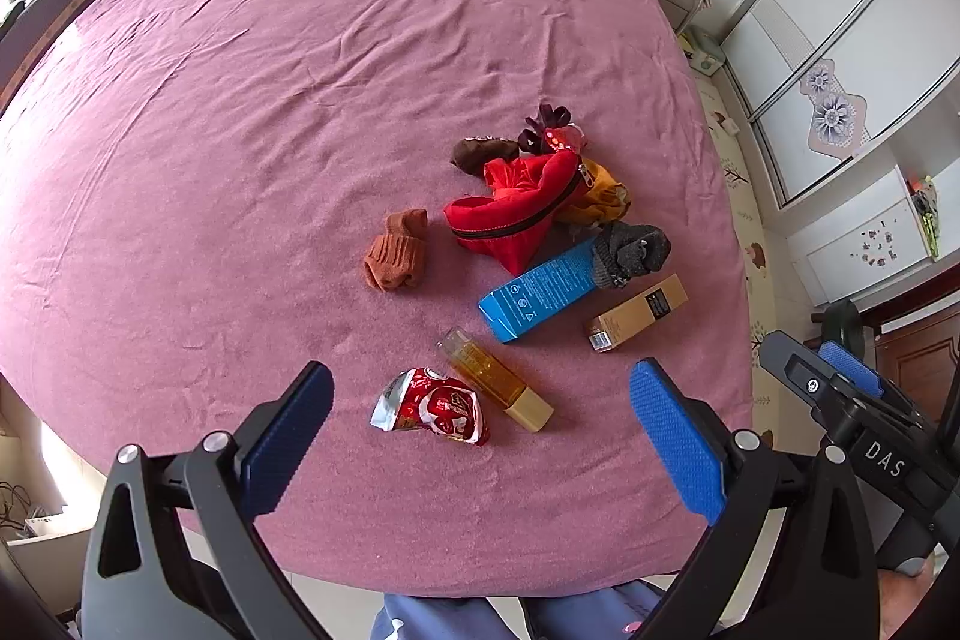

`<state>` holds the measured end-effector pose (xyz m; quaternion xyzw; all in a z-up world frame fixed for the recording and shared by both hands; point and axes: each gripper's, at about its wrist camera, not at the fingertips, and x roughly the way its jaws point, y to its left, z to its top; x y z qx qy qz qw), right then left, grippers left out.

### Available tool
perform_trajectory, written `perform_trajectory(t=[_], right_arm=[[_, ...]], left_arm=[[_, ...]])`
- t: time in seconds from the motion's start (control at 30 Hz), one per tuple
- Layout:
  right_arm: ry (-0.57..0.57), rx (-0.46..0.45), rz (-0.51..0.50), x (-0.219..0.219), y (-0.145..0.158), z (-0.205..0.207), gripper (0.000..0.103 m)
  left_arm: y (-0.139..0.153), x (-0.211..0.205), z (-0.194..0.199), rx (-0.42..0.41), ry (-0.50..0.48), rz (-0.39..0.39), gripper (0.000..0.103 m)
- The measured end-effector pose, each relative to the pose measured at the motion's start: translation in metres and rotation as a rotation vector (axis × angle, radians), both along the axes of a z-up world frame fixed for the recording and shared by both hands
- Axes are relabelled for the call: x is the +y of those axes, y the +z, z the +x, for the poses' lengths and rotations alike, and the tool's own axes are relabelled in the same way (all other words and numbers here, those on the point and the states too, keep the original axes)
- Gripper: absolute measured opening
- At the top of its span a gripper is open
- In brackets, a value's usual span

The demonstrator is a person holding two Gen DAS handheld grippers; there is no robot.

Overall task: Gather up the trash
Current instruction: 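Move both tools toward the pile of items on the bed, then grasp the grey knit sock with the right tool while the left tool grasps the red pouch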

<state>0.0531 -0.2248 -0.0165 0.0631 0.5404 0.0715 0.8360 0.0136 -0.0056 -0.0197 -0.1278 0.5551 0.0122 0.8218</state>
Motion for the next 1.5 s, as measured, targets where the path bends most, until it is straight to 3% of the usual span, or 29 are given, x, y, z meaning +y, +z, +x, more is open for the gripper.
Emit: perform_trajectory(t=[1.07, 1.5], right_arm=[[-0.004, 0.017, 0.012, -0.001, -0.004, 0.005, 0.094], [-0.014, 0.057, 0.028, -0.001, -0.018, 0.013, 0.094]], left_arm=[[-0.002, -0.008, 0.008, 0.021, -0.036, -0.008, 0.099], [-0.018, -0.009, 0.021, 0.065, -0.049, -0.001, 0.099]])
